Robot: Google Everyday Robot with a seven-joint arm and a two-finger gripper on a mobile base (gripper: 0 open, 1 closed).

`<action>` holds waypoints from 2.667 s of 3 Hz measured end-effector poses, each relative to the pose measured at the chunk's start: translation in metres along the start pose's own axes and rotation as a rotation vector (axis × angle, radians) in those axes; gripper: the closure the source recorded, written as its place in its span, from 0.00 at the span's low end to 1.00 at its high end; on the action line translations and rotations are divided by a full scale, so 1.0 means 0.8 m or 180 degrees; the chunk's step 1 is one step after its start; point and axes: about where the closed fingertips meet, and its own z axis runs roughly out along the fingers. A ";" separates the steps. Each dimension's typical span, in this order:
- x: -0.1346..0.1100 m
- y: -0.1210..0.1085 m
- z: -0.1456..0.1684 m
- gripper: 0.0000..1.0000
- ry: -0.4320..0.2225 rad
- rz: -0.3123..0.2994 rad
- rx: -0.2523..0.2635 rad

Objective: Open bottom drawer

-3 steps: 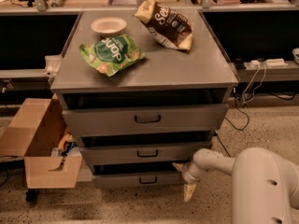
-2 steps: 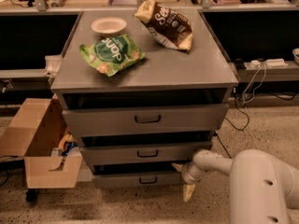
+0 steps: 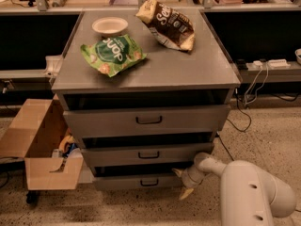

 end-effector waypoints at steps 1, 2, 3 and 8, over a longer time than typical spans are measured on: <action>0.000 -0.003 -0.007 0.57 0.0003 0.0006 0.0036; -0.003 -0.004 -0.012 0.81 0.0003 0.0006 0.0037; -0.004 -0.003 -0.014 1.00 0.0003 0.0006 0.0037; 0.020 0.059 -0.018 0.14 0.0212 0.0146 -0.0244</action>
Offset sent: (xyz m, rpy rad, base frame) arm 0.0004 -0.0318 0.0514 0.0137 -0.2048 -0.0937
